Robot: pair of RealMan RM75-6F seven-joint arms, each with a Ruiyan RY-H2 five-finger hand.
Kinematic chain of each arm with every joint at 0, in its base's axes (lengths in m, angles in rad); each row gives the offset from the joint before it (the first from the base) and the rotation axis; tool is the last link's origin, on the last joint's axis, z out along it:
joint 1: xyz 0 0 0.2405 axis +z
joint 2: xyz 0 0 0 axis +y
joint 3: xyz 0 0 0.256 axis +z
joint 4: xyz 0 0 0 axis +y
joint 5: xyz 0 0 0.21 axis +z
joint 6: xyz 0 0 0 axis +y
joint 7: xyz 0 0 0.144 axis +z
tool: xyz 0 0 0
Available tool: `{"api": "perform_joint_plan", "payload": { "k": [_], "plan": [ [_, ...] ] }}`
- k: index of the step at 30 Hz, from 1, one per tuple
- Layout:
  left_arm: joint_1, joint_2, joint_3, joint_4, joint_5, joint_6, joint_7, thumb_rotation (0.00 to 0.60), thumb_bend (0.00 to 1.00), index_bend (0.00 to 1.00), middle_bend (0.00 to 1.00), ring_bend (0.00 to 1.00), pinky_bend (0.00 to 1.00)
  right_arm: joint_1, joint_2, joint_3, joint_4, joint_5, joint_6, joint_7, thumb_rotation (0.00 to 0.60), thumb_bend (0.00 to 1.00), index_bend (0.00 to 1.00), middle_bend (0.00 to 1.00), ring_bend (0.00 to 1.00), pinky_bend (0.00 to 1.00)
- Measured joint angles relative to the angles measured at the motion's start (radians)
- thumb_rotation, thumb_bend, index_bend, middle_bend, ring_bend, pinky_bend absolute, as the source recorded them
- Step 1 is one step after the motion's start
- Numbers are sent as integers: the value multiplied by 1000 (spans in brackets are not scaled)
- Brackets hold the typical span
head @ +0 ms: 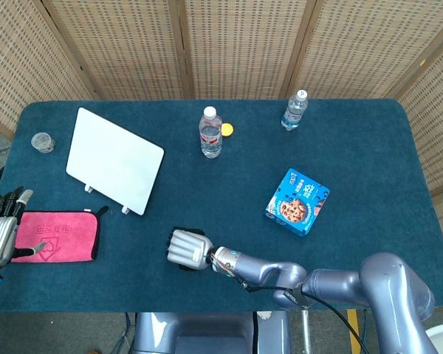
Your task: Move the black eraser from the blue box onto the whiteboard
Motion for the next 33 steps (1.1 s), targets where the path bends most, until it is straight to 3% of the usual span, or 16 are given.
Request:
{"api": "perform_joint_plan", "payload": {
  "k": [1,3,9,15,19,25,29,33],
  "plan": [
    [0,0,1,0,1,0,0,600,0,0,0,0,0,1,-3,0,4,9,-1,-15,600,0,62,29,39,297],
    [0,2,2,0,3,-1,-4,600,0,0,0,0,0,1,0,1,1,32,-8,-25,600,0,2,0,0,220],
    [-1,4,6,1,5,-5,-8,600,0,0,0,0,0,-11,53,4,-70,70,15,-94,600,0,0,0,0,158],
    [-5,6,10,2,34,-3,-19,600,0,0,0,0,0,-69,218,7,-184,68,126,-131,600,0,0,0,0,139],
    [-18,6,14,19,81,-4,-32,600,0,0,0,0,0,-166,385,-6,-243,49,264,-110,600,0,0,0,0,136],
    [-63,-10,28,115,237,-5,-169,600,0,0,0,0,0,-389,552,-45,-229,27,553,59,600,0,0,0,0,130],
    [-111,-37,43,223,374,7,-261,600,0,11,0,0,0,-544,576,-57,-118,91,675,245,600,0,0,0,0,103],
    [-187,-80,66,345,527,25,-334,600,0,52,0,0,0,-706,558,-60,25,228,734,413,600,0,0,0,0,73]
  ]
}}
